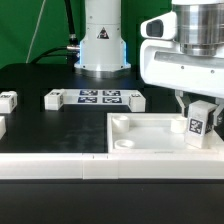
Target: Assemble one leg
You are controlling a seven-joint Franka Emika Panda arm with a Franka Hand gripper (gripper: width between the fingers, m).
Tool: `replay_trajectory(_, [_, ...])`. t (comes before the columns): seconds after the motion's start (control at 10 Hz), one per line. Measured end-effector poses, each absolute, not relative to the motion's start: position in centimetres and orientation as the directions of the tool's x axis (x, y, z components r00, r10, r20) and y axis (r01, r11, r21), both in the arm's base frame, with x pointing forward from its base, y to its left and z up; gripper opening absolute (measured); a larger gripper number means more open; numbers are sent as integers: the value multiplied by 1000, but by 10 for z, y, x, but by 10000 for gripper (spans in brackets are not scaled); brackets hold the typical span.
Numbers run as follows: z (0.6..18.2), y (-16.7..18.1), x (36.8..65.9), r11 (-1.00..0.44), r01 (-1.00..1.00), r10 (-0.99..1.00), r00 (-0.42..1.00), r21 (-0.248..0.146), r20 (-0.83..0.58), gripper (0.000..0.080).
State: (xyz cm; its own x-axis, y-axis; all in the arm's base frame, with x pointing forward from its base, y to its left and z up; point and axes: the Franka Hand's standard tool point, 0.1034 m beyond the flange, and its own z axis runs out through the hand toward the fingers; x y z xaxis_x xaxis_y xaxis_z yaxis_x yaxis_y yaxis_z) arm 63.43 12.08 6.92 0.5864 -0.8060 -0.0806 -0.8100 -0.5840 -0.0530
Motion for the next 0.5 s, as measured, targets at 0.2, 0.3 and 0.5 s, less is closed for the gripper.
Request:
replay_trajectory(0.2, [69,121,634,-432,-901,-897,434,-39,-88,294])
replay_trajectory(0.3, [69,122,634,-343,-939,-934,344,-33,-97,294])
replay_trajectory(0.5, [69,124,634,-207,-978,-973,208,-19,-102,294])
